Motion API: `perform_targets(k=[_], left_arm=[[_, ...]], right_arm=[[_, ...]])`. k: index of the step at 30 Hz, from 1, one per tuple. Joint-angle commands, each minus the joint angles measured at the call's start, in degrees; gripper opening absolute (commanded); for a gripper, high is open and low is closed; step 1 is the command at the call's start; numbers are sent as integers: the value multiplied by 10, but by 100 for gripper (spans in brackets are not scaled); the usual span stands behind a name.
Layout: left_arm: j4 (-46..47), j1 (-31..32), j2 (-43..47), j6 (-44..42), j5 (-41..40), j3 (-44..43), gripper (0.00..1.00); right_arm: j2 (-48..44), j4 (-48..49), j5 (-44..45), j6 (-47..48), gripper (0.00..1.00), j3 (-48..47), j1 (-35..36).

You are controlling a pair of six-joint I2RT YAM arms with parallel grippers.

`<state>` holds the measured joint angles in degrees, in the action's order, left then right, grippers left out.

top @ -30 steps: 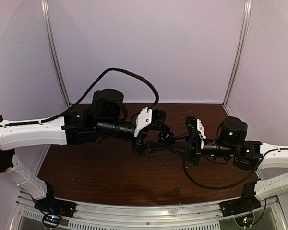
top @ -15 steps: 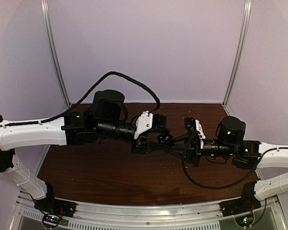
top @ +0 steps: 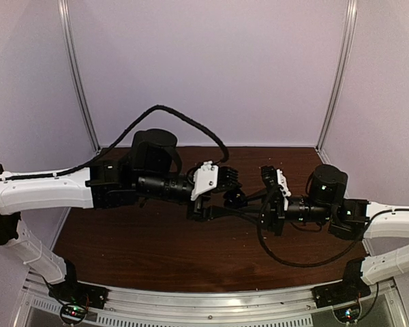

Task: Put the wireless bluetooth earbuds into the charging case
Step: Close the charging case with the earbuds inside, then pass from the right arm to the left

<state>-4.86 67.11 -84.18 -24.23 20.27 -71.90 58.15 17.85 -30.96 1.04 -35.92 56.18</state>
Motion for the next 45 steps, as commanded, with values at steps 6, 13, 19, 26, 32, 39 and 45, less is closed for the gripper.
perform_targets(k=[6,13,19,26,32,39,45], left_arm=[[84,11,24,126,-35,19,67],[93,-2,11,240,-128,25,67],[81,-8,9,212,-99,29,64],[53,-8,15,86,-41,43,62],[-3,6,0,17,-25,28,54],[-10,35,-9,-37,-120,38,54],[8,41,-7,-60,-190,45,61]], right_arm=[[5,-18,115,17,0,-15,-5],[12,-44,151,28,0,-25,-5],[9,-39,131,30,0,-20,-4],[-1,-2,59,7,0,-4,-4],[0,14,63,-10,0,-5,-7],[18,58,57,-98,0,-7,-13],[20,92,48,-155,0,-7,-13]])
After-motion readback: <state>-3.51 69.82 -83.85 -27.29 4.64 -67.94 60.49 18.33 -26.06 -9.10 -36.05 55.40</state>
